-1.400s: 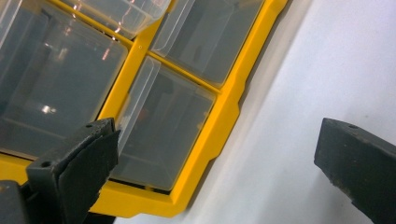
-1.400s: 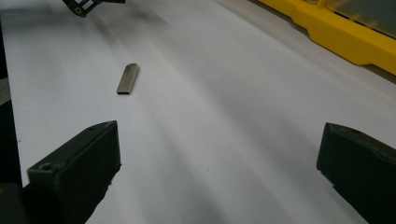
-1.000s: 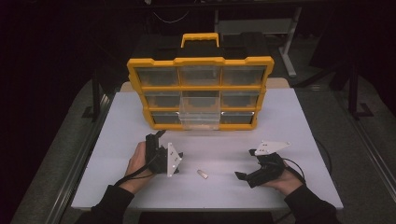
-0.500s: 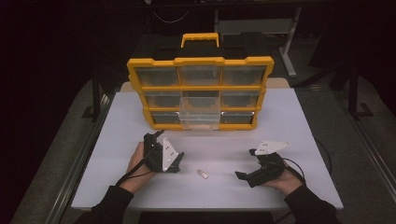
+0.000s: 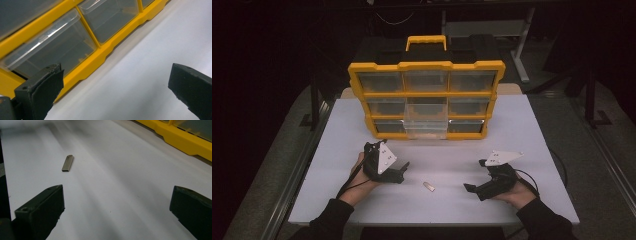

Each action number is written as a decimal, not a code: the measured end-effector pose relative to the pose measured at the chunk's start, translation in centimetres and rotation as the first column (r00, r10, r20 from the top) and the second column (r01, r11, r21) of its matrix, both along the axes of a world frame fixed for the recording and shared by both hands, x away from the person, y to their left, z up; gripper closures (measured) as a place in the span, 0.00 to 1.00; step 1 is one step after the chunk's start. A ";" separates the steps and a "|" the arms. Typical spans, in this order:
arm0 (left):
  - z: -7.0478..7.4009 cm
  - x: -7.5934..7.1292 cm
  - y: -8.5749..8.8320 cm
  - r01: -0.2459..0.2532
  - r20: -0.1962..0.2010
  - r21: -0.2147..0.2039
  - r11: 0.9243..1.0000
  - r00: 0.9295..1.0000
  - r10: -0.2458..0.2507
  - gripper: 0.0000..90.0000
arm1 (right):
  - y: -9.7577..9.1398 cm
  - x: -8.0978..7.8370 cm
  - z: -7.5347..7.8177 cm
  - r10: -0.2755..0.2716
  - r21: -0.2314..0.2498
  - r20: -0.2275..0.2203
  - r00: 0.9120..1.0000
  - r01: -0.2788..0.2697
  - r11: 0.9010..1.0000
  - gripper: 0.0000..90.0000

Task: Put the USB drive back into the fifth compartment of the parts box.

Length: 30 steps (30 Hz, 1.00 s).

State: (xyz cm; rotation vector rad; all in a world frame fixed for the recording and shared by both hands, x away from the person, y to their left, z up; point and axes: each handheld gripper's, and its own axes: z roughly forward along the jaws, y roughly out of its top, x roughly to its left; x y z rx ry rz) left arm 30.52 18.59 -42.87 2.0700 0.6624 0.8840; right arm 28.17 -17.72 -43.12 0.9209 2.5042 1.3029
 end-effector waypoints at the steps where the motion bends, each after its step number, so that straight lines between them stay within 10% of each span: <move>1: 0.0 0.0 0.0 0.002 -0.012 -0.006 1.000 1.000 -0.002 0.00 | 0.0 0.0 0.0 -0.001 0.000 0.001 1.000 0.001 1.000 0.00; 12: 0.2 0.5 0.4 -0.008 -0.112 -0.115 0.993 0.994 -0.005 0.00 | 0.0 0.0 0.0 0.001 0.000 0.002 1.000 -0.001 1.000 0.00; 21: 0.5 0.9 1.2 -0.026 -0.189 -0.242 0.970 0.982 -0.021 0.00 | 0.0 0.0 0.0 0.003 0.000 0.000 1.000 -0.003 1.000 0.00; 30: 0.6 0.8 2.4 -0.033 -0.210 -0.279 0.960 0.977 -0.028 0.00 | 0.0 0.0 0.0 0.002 0.002 -0.001 1.000 -0.002 1.000 0.00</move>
